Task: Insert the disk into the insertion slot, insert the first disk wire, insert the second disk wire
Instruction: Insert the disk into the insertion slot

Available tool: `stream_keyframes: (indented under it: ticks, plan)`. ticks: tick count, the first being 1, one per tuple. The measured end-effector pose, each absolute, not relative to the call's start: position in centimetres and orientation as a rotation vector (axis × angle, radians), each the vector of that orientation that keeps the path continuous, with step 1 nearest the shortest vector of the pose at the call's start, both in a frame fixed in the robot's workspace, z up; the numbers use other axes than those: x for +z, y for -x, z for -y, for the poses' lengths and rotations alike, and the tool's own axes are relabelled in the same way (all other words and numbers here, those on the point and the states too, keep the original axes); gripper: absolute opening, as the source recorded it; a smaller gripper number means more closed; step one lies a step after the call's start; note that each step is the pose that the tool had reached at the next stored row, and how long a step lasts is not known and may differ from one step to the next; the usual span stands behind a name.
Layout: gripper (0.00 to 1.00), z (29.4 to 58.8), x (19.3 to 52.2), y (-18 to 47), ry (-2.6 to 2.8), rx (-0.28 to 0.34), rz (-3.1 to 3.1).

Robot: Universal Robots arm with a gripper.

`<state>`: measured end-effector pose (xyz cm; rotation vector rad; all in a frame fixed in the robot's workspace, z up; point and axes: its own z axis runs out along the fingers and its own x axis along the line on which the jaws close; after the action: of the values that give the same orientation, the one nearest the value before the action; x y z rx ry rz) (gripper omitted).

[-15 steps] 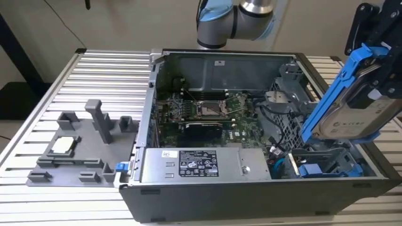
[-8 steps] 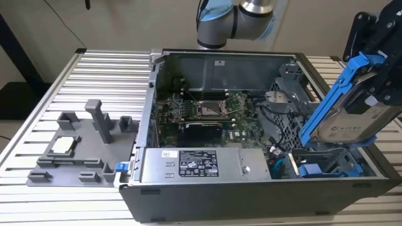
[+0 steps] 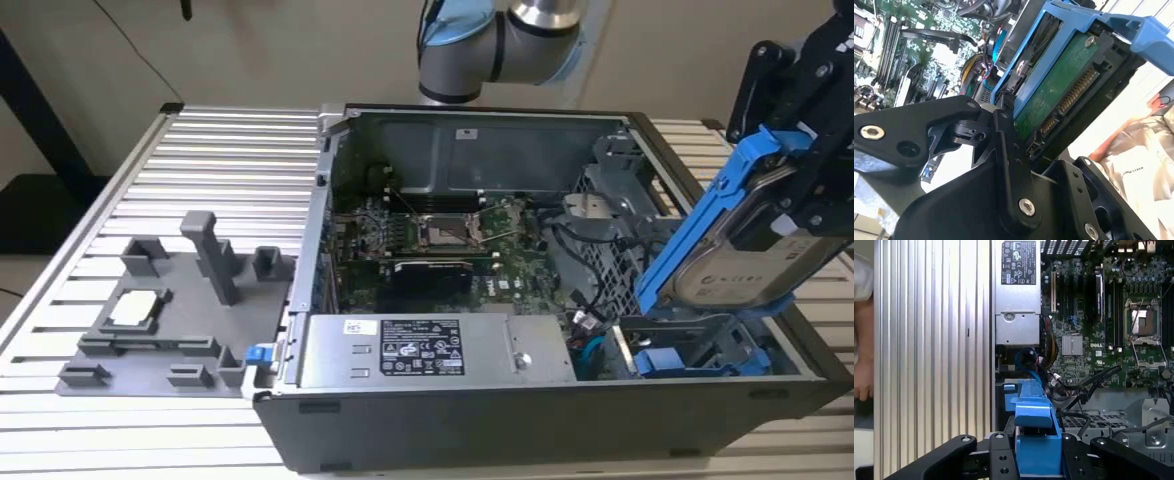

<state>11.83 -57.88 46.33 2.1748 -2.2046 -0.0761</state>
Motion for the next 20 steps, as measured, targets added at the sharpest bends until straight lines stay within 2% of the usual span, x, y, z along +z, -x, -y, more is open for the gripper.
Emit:
stream_keyframes:
  ticks: [20]
  plan:
    - [0.33, 57.9, 42.5, -12.7, -2.188, -0.091, 2.202]
